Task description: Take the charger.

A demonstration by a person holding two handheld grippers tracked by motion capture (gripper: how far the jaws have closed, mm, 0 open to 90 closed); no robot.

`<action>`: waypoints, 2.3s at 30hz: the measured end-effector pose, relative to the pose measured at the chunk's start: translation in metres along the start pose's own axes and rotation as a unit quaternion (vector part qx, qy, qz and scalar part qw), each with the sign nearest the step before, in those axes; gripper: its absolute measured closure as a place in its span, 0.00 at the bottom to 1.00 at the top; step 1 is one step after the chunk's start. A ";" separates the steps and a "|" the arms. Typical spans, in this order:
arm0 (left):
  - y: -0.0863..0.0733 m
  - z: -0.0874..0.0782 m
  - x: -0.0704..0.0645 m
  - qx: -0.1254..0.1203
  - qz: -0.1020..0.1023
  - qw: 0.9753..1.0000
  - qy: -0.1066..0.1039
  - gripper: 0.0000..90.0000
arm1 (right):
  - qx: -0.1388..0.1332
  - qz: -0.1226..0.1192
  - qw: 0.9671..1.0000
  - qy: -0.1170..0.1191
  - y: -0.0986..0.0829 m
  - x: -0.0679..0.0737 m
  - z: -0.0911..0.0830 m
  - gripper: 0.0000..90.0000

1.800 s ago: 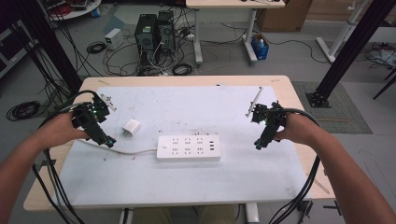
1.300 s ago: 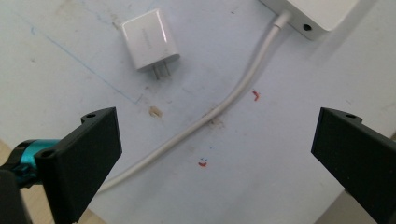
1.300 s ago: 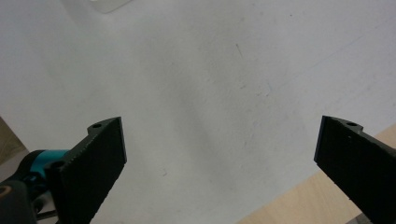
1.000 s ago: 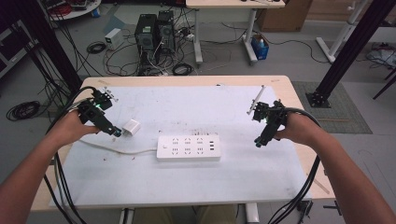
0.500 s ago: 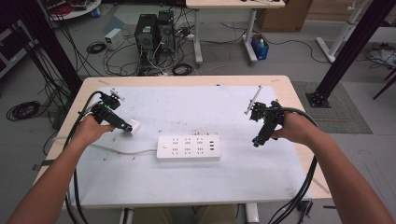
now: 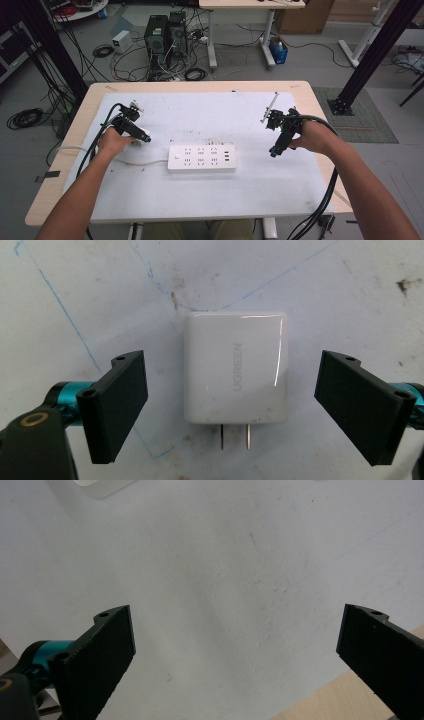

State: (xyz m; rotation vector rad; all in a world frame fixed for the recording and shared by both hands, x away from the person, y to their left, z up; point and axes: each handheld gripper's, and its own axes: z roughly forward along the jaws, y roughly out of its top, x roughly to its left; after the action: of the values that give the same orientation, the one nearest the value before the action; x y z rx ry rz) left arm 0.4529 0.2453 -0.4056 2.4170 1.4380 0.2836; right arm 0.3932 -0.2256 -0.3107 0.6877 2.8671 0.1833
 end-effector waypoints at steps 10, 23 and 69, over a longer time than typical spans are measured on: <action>-0.002 0.011 0.000 0.007 0.000 1.000 0.008 0.22 | 0.001 0.003 1.000 0.000 -0.004 -0.001 0.000 0.02; -0.004 0.009 -0.004 -0.006 0.035 0.999 -0.015 0.47 | -0.004 0.014 1.000 -0.002 -0.005 -0.002 0.003 0.02; -0.008 -0.106 -0.082 -0.148 0.314 0.925 -0.154 0.47 | -0.024 0.023 0.999 -0.013 -0.004 0.011 -0.002 0.02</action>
State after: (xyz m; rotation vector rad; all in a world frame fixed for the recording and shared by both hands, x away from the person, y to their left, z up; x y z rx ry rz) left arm 0.3731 0.1942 -0.3101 2.4511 0.4225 0.2249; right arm 0.3812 -0.2237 -0.3111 0.7409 2.8140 0.2456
